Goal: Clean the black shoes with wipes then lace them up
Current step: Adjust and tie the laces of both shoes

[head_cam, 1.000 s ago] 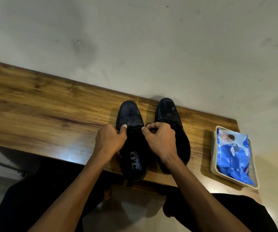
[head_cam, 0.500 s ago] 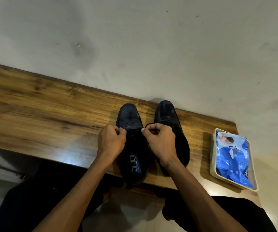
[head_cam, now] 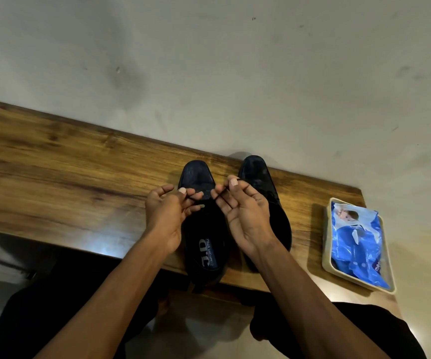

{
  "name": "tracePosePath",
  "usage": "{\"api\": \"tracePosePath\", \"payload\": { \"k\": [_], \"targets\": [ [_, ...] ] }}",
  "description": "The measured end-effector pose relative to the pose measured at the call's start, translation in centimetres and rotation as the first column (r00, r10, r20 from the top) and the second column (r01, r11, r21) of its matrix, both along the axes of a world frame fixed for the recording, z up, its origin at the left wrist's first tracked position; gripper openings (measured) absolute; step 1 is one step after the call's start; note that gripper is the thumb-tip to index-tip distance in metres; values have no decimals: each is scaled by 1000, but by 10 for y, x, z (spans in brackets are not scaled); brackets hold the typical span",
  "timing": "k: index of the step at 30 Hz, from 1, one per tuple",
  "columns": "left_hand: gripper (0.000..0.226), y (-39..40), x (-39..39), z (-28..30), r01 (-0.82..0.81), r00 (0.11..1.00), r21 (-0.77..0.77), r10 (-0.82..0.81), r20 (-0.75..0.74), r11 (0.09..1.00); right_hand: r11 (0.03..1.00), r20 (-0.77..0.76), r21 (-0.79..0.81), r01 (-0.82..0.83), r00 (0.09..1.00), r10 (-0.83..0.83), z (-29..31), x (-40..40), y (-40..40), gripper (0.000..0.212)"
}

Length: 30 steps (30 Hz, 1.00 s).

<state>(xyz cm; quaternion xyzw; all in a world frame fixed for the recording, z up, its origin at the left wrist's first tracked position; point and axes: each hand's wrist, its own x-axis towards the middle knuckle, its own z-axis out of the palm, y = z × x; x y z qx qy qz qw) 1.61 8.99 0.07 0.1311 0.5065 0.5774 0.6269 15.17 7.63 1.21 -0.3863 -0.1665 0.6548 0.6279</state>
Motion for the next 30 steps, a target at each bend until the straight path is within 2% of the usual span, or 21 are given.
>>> {"api": "tracePosePath", "payload": {
  "k": [4, 6, 9, 12, 15, 17, 19, 21, 24, 28, 30],
  "targets": [
    [24, 3, 0, -1, -43, 999, -23, 44, 21, 999, 1000, 30, -15, 8, 1000, -8, -3, -1, 3, 10],
    [22, 4, -3, -1, -70, 997, -42, 70, -12, 997, 1000, 123, -4, 7, 992, -7, -7, 1, 5, 9],
    [20, 3, -5, -2, -78, 995, -59, 74, -70, 995, 998, 344, 24, -54, 938, 43, -13, 6, 6, 8],
    [19, 3, -4, 0, -83, 986, -17, 80, -149, 996, 987, 542, 13, -159, 831, 127, -12, 10, 7, 8],
    [20, 3, -1, 5, -72, 970, 50, 82, -227, 996, 974, 666, -40, -221, 721, 191, -5, 12, 11, 8],
    [18, 3, 1, 8, -47, 959, 107, 75, -274, 993, 967, 732, -91, -240, 642, 228, -1, 12, 13, 21],
    [17, 3, 4, 12, 4, 922, 173, 63, -381, 985, 953, 813, -111, -283, 525, 251, 4, 12, 16, 24],
    [18, 4, 8, 18, 55, 876, 223, 60, -478, 973, 929, 893, -117, -352, 372, 254, 8, 12, 19, 17],
    [19, 4, 16, 25, 121, 822, 266, 54, -567, 956, 891, 943, -117, -438, 233, 238, 13, 15, 20, 11],
    [19, 6, 22, 27, 228, 775, 293, 8, -632, 929, 882, 971, -126, -455, 124, 203, 14, 16, 20, 10],
    [20, 7, 22, 27, 310, 728, 297, -25, -685, 903, 880, 979, -116, -460, 98, 181, 12, 17, 20, 11]
  ]
}}
